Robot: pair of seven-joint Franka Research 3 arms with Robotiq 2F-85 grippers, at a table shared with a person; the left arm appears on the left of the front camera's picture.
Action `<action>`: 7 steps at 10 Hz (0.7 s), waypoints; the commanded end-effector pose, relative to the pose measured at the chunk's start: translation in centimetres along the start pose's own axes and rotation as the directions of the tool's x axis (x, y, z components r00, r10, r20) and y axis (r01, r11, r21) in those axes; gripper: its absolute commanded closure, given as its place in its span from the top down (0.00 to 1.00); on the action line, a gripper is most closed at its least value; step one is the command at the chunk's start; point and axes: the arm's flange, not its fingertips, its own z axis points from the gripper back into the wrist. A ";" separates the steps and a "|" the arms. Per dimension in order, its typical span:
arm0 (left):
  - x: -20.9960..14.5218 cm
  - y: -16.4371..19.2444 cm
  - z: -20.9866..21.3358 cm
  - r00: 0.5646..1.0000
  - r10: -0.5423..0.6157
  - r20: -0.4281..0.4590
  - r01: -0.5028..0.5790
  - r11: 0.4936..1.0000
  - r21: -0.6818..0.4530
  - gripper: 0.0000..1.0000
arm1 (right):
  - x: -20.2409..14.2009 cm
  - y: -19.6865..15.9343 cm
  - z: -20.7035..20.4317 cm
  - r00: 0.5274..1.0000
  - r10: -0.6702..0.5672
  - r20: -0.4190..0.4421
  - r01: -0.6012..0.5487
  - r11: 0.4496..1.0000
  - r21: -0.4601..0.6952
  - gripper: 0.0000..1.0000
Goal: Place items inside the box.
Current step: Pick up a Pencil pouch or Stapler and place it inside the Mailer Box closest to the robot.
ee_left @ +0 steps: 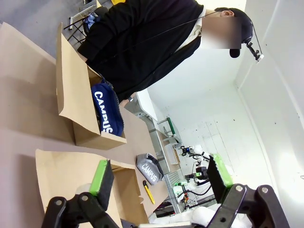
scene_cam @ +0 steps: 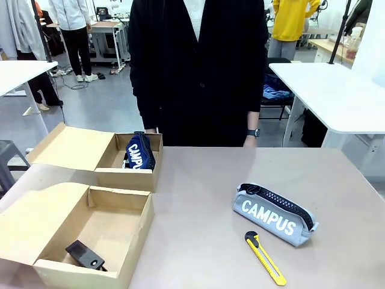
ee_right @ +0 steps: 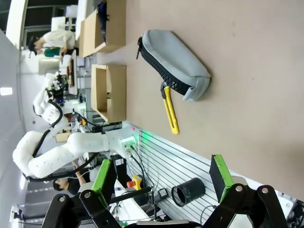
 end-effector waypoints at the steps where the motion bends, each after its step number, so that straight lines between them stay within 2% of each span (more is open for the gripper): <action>1: 0.0 -0.1 -0.2 1.000 -0.018 0.016 0.018 1.000 -0.018 1.00 | 0.0 0.4 0.2 1.000 -0.024 0.012 0.023 1.000 0.018 1.00; 7: 0.0 -0.1 -0.2 1.000 -0.018 0.016 0.018 1.000 -0.018 1.00 | 0.0 0.4 0.2 1.000 -0.024 0.012 0.023 1.000 0.018 1.00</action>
